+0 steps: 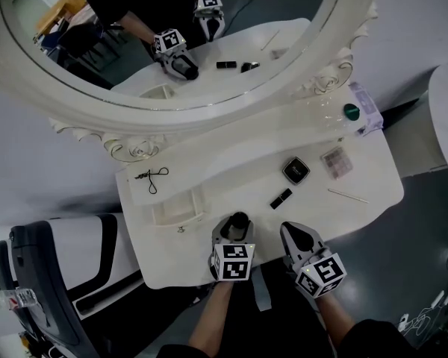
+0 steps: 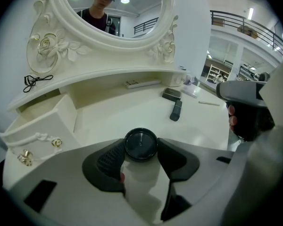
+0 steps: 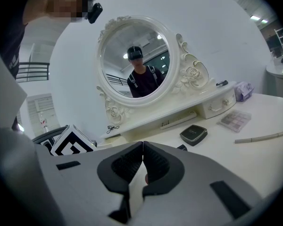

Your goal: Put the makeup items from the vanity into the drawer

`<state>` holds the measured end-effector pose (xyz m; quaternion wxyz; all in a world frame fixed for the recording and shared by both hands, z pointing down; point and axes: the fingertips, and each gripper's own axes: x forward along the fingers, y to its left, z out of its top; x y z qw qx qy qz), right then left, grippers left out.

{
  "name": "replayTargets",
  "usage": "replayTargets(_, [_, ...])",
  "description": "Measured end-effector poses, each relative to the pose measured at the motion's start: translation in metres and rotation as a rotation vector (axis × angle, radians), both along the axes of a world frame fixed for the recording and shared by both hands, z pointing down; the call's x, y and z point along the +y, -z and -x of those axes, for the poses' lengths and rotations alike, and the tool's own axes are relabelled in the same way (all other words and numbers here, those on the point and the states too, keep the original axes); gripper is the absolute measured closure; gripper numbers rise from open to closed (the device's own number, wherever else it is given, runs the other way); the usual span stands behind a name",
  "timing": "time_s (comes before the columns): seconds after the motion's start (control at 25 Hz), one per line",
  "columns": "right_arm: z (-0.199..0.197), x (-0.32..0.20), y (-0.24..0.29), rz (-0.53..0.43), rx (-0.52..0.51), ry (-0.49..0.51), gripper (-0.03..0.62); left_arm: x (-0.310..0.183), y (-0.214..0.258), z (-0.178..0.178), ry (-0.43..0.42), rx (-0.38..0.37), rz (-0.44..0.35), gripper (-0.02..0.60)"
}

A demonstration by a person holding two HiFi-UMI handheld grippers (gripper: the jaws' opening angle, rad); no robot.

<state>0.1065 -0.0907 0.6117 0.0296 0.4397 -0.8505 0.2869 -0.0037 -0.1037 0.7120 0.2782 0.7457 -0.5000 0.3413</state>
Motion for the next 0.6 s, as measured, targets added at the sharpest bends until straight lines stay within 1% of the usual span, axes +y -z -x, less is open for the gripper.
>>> replayTargets(0.16, [0.002,0.000,0.010,-0.009,-0.001,-0.003,0.571,0.002,0.015,0.005,-0.001,0.014,-0.017,0.357])
replayTargets(0.28, [0.007,0.001,0.021,-0.021,-0.003,0.001,0.571,0.003,0.035,0.010,-0.006,0.025,-0.039,0.357])
replayTargets(0.4, [0.013,0.002,0.034,-0.038,-0.003,0.008,0.571,0.002,0.064,0.013,-0.017,0.033,-0.081,0.357])
replayTargets(0.6, [0.022,0.007,0.055,-0.061,-0.010,0.008,0.571,0.006,0.102,0.017,-0.005,0.080,-0.144,0.357])
